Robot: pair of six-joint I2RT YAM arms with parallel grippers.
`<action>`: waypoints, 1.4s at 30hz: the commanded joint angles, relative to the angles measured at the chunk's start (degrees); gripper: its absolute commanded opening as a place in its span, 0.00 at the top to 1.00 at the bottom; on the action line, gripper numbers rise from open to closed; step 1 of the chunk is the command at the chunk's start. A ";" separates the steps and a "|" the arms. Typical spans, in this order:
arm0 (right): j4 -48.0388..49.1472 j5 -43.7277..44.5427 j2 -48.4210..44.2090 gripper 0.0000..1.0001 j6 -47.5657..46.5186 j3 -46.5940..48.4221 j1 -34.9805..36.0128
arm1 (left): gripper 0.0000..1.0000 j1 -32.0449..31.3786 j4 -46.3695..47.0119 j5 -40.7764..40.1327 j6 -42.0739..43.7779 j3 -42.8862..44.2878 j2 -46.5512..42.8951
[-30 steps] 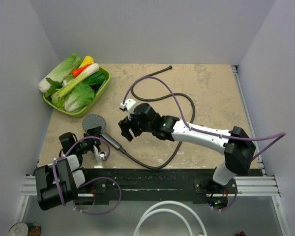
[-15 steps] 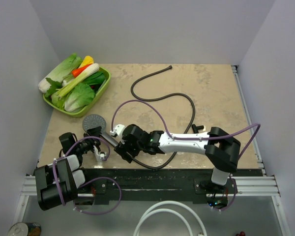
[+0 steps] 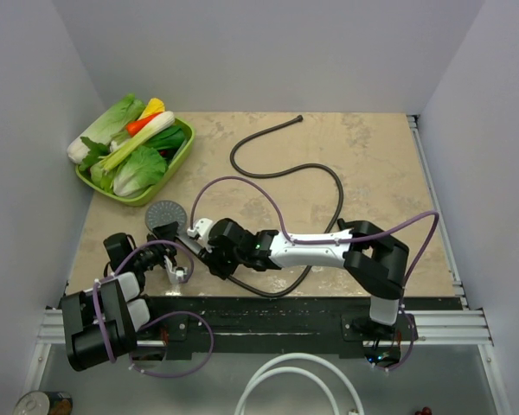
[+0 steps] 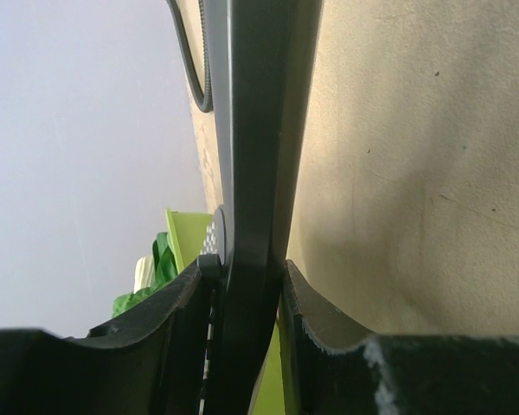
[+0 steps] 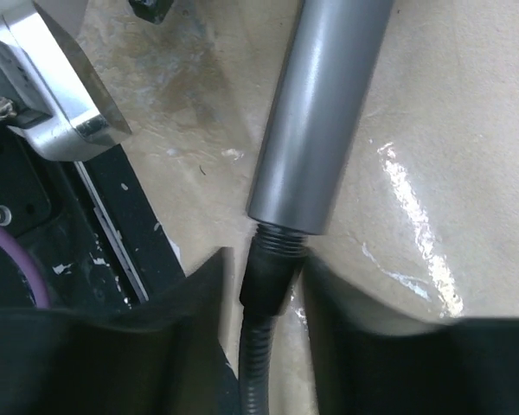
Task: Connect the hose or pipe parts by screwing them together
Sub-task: Install the bathroom fixture on the pipeline.
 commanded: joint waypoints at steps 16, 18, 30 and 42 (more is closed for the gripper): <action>19.55 -27.95 2.72 0.79 16.97 -1.94 -9.49 | 1.00 -0.21 2.89 4.51 40.59 -16.52 -0.99; 26.49 -32.86 4.29 0.79 20.85 -3.35 -11.41 | 1.00 -0.21 2.98 4.51 40.59 -16.52 -1.25; 91.25 -49.33 23.71 0.76 64.87 -9.69 -17.57 | 1.00 -0.21 2.89 4.51 40.68 -16.52 -1.43; 89.22 -50.03 20.68 0.02 65.19 -12.94 -21.97 | 1.00 -0.21 2.98 4.51 40.68 -16.52 -1.34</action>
